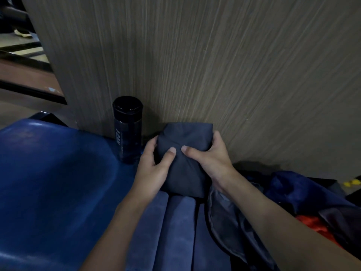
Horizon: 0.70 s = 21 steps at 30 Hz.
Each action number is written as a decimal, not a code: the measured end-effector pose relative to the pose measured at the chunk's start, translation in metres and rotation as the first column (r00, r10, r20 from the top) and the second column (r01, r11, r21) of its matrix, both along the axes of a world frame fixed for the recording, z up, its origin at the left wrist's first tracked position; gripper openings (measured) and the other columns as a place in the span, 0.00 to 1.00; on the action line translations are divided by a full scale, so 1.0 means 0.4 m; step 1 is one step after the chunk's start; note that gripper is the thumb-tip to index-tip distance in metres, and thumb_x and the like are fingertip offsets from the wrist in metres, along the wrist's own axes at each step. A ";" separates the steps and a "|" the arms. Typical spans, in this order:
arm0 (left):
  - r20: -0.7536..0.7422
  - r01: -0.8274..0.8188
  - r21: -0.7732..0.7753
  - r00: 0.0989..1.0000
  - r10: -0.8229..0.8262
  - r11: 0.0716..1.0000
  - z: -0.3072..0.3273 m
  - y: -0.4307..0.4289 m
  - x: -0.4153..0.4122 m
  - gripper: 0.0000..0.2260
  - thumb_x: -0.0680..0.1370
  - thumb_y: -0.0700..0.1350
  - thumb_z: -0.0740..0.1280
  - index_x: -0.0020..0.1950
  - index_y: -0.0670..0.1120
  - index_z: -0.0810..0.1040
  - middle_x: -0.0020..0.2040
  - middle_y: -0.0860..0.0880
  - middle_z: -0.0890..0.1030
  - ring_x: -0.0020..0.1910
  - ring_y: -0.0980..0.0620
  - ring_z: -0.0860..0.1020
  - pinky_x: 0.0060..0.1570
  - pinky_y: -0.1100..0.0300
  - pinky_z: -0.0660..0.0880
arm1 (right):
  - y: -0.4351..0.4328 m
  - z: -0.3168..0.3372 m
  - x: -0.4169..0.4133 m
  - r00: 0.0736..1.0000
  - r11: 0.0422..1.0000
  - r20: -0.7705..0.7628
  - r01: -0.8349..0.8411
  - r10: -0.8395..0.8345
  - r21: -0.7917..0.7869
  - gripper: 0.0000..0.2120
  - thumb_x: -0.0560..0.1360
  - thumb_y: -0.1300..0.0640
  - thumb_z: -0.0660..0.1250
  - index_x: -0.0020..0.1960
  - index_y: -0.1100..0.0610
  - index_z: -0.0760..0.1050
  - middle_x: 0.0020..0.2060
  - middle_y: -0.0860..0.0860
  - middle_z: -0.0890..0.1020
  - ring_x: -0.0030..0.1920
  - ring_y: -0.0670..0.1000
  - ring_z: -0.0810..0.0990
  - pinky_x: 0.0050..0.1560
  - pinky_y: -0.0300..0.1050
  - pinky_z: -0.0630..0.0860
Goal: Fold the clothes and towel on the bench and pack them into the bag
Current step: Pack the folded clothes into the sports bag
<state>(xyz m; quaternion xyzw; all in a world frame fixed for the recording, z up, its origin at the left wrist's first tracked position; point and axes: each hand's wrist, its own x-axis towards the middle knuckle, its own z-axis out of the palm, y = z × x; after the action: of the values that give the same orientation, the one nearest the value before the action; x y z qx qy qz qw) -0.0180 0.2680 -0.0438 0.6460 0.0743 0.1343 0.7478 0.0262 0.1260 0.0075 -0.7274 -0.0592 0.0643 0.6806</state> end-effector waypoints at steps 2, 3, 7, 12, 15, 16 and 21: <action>0.052 -0.017 -0.014 0.998 0.018 1.000 0.022 -0.006 -0.008 0.20 0.78 0.47 0.70 0.70 0.51 0.73 0.60 0.56 0.82 0.58 0.60 0.80 0.54 0.65 0.78 | -0.010 0.025 -0.018 0.999 1.000 0.046 -0.004 0.003 0.024 0.26 0.67 0.64 0.78 0.59 0.53 0.71 0.53 0.51 0.82 0.49 0.45 0.83 0.45 0.40 0.81; 0.075 -0.019 -0.021 0.997 0.021 1.000 0.033 -0.009 -0.012 0.21 0.77 0.48 0.71 0.70 0.50 0.74 0.60 0.55 0.82 0.58 0.60 0.80 0.53 0.65 0.78 | -0.016 0.038 -0.026 0.998 0.999 0.067 -0.003 0.001 0.032 0.27 0.67 0.64 0.78 0.60 0.52 0.70 0.54 0.51 0.81 0.51 0.45 0.83 0.46 0.41 0.81; 0.112 0.034 -0.083 0.993 -0.025 0.996 0.062 -0.021 -0.034 0.30 0.70 0.56 0.77 0.70 0.50 0.74 0.60 0.53 0.82 0.59 0.56 0.81 0.57 0.56 0.78 | -0.043 0.090 -0.067 0.992 0.999 0.127 -0.007 0.003 0.038 0.31 0.67 0.63 0.79 0.64 0.51 0.69 0.57 0.50 0.80 0.54 0.47 0.83 0.51 0.46 0.82; 0.137 0.225 -0.163 0.969 -0.203 0.961 0.090 -0.038 -0.087 0.34 0.66 0.59 0.74 0.70 0.50 0.73 0.61 0.50 0.82 0.61 0.52 0.81 0.54 0.59 0.79 | -0.085 0.150 -0.144 0.985 0.999 0.171 -0.031 0.025 0.032 0.32 0.67 0.65 0.78 0.66 0.52 0.68 0.57 0.51 0.80 0.53 0.47 0.83 0.48 0.44 0.82; 0.157 0.342 -0.155 0.935 -0.319 0.927 0.126 -0.055 -0.128 0.31 0.68 0.57 0.72 0.69 0.49 0.73 0.60 0.49 0.83 0.59 0.51 0.82 0.50 0.63 0.79 | -0.122 0.179 -0.199 0.987 0.997 0.161 -0.039 0.028 0.065 0.32 0.68 0.66 0.77 0.66 0.52 0.68 0.57 0.52 0.80 0.53 0.48 0.83 0.46 0.42 0.81; 0.152 0.373 -0.153 0.924 -0.351 0.915 0.140 -0.062 -0.141 0.31 0.69 0.56 0.71 0.70 0.48 0.73 0.61 0.48 0.83 0.60 0.50 0.81 0.51 0.62 0.79 | -0.136 0.188 -0.217 0.988 0.996 0.154 -0.037 0.025 0.078 0.32 0.68 0.66 0.77 0.66 0.52 0.68 0.57 0.52 0.81 0.53 0.49 0.83 0.47 0.44 0.81; 0.103 0.449 -0.146 0.893 -0.437 0.882 0.226 -0.123 -0.208 0.22 0.74 0.53 0.71 0.65 0.45 0.78 0.58 0.45 0.84 0.58 0.47 0.82 0.52 0.57 0.79 | -0.209 0.237 -0.304 0.991 0.986 0.129 0.015 -0.037 0.164 0.32 0.67 0.66 0.77 0.66 0.51 0.68 0.57 0.52 0.81 0.54 0.51 0.83 0.48 0.46 0.81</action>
<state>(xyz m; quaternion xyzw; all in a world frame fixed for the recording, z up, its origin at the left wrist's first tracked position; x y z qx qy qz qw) -0.1011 0.2188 0.0467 0.5765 -0.0896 -0.0251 0.8118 -0.0953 0.0425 0.1022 -0.6728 -0.0993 0.0023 0.7331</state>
